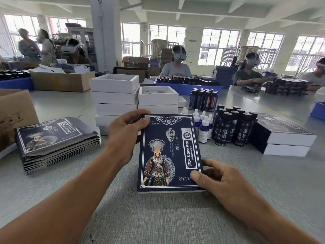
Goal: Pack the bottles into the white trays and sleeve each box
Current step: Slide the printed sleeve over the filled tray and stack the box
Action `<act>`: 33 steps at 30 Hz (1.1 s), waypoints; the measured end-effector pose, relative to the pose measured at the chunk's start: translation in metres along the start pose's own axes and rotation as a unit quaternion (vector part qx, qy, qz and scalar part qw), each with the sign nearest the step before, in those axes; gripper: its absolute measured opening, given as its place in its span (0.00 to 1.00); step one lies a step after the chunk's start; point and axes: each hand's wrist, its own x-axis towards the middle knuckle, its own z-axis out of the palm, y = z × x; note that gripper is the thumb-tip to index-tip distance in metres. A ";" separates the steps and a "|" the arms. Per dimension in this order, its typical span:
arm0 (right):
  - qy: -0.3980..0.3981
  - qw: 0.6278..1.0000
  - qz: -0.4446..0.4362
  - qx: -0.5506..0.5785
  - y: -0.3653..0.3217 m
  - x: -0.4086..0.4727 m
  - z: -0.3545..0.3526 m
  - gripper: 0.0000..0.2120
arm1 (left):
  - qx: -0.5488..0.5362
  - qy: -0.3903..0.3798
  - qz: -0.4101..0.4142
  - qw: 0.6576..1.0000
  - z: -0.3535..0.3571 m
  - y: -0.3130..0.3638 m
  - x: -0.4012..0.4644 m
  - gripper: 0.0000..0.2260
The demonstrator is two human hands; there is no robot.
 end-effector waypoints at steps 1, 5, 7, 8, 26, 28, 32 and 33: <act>0.001 1.000 0.004 0.002 0.000 -0.001 -0.001 0.16 | -0.003 0.002 0.002 1.000 0.002 0.000 -0.001 0.09; 0.013 1.000 0.005 0.024 -0.002 -0.003 -0.006 0.19 | -0.014 0.013 0.002 1.000 0.006 -0.001 -0.004 0.09; 0.018 0.998 0.007 0.054 -0.002 -0.004 -0.009 0.19 | -0.021 0.011 0.001 1.000 0.008 -0.002 -0.005 0.09; 0.019 0.997 0.011 0.069 -0.002 -0.004 -0.011 0.19 | -0.023 0.009 0.004 1.000 0.009 -0.002 -0.005 0.09; 0.372 0.901 0.011 0.223 -0.032 0.000 -0.129 0.10 | 0.550 -0.137 0.089 0.819 -0.012 -0.064 -0.001 0.28; 0.430 0.872 0.013 0.233 -0.032 0.006 -0.166 0.10 | 0.586 -0.140 0.092 0.793 -0.011 -0.064 -0.002 0.27; 0.511 0.832 0.058 0.208 -0.015 0.027 -0.234 0.08 | 0.581 -0.138 0.095 0.796 -0.011 -0.060 -0.003 0.23; 0.523 0.827 0.079 0.191 -0.006 0.033 -0.249 0.08 | 0.575 -0.136 0.100 0.800 -0.012 -0.061 0.000 0.20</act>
